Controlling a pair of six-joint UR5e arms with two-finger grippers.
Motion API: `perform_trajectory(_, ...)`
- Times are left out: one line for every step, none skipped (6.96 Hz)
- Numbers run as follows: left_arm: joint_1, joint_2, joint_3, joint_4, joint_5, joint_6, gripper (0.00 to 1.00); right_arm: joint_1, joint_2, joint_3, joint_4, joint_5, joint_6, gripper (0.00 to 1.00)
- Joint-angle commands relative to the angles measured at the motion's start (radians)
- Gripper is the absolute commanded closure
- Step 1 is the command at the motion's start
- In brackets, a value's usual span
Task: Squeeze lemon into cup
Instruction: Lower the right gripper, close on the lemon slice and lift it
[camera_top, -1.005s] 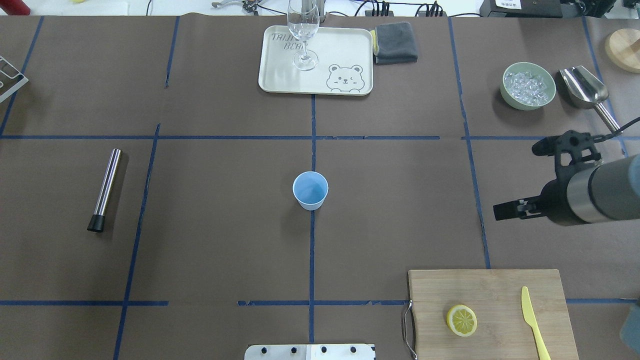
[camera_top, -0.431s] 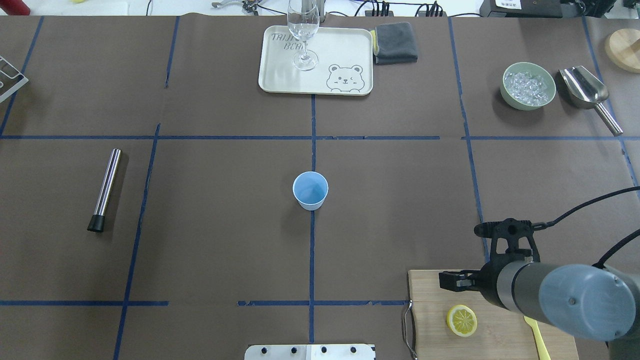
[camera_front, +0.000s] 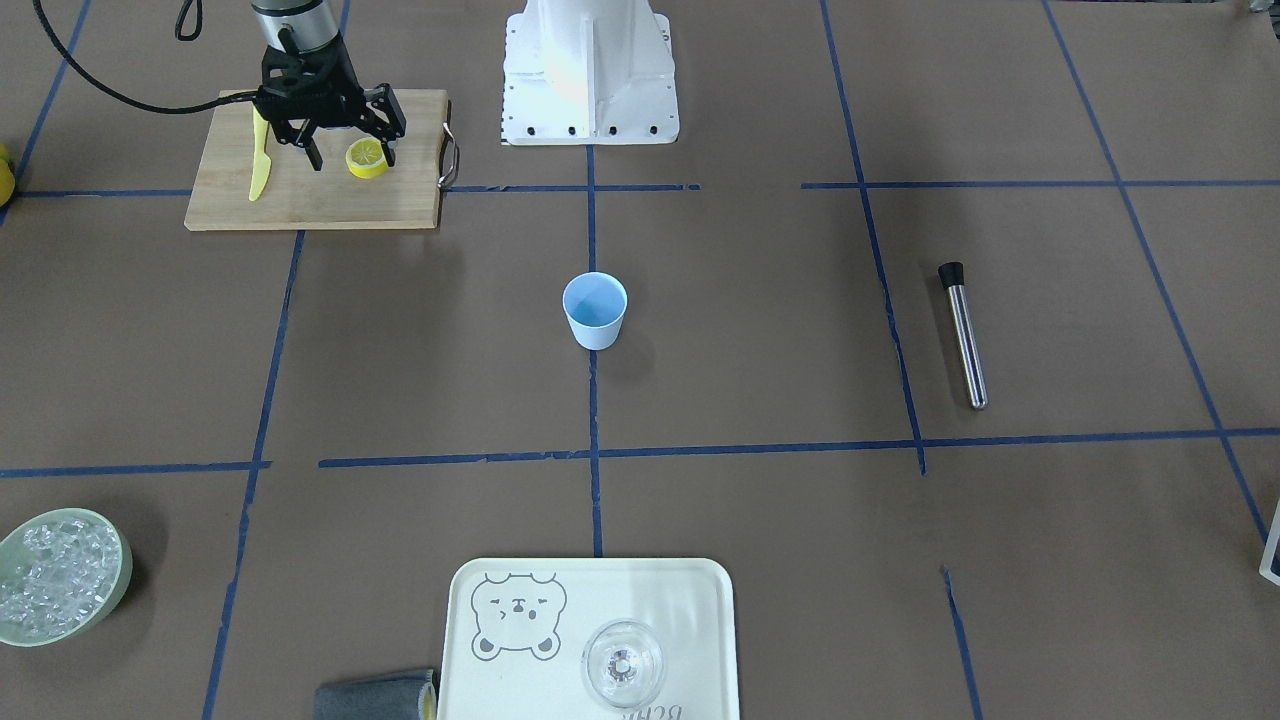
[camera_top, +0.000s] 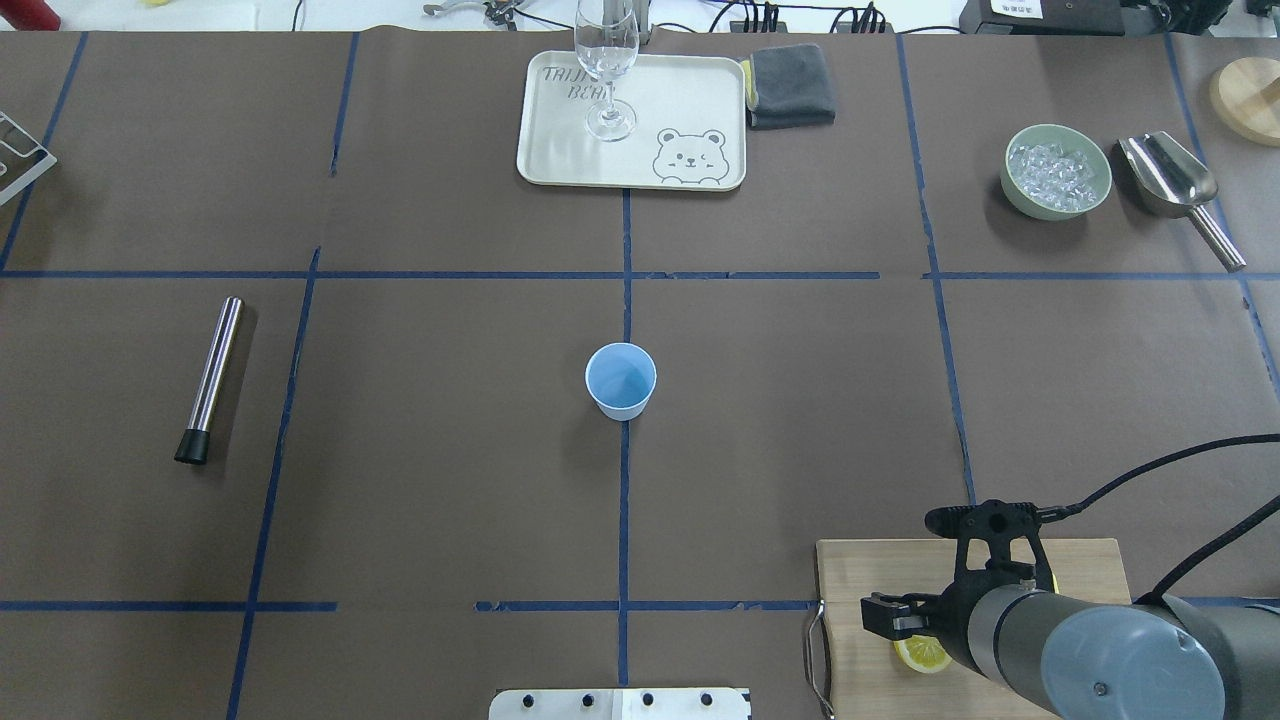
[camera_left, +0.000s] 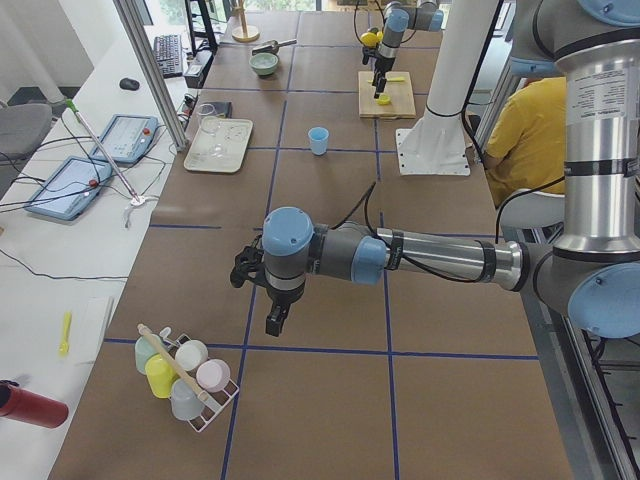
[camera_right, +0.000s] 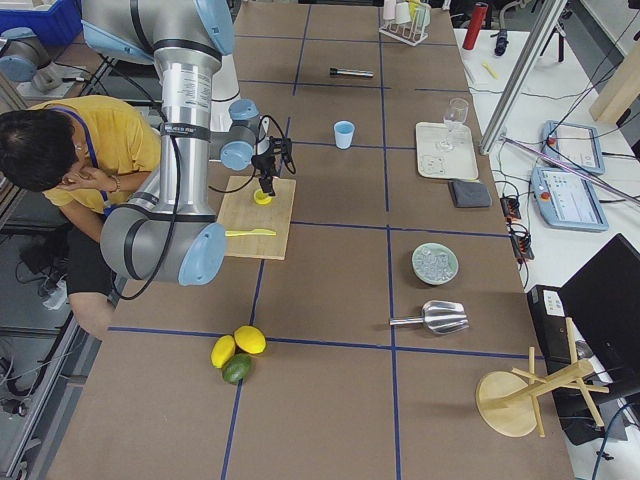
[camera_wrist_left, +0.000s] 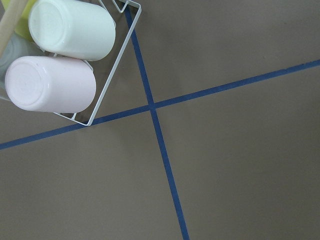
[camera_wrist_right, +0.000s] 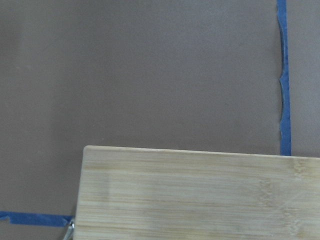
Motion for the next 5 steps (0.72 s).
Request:
perform_trajectory(0.0, 0.0, -0.004, 0.001, 0.0, 0.0, 0.0, -0.017, 0.001, -0.03, 0.003, -0.009, 0.009, 0.0)
perform_trajectory(0.0, 0.0, -0.004, 0.001, 0.0, 0.0, 0.0, -0.023, 0.001, -0.038, 0.003, -0.011, 0.01, 0.0)
perform_trajectory(0.0, 0.0, -0.005, 0.001, 0.0, 0.0, 0.0, -0.028, 0.001, -0.044, 0.003, -0.011, 0.015, 0.0)
perform_trajectory(0.0, 0.002, -0.005, 0.001, 0.0, 0.0, 0.0, -0.036, 0.003, -0.049, 0.003, -0.011, 0.033, 0.01)
perform_trajectory(0.0, 0.0, -0.005, 0.001, 0.0, 0.0, 0.0, -0.04, 0.003, -0.049, 0.004, -0.011, 0.041, 0.02)
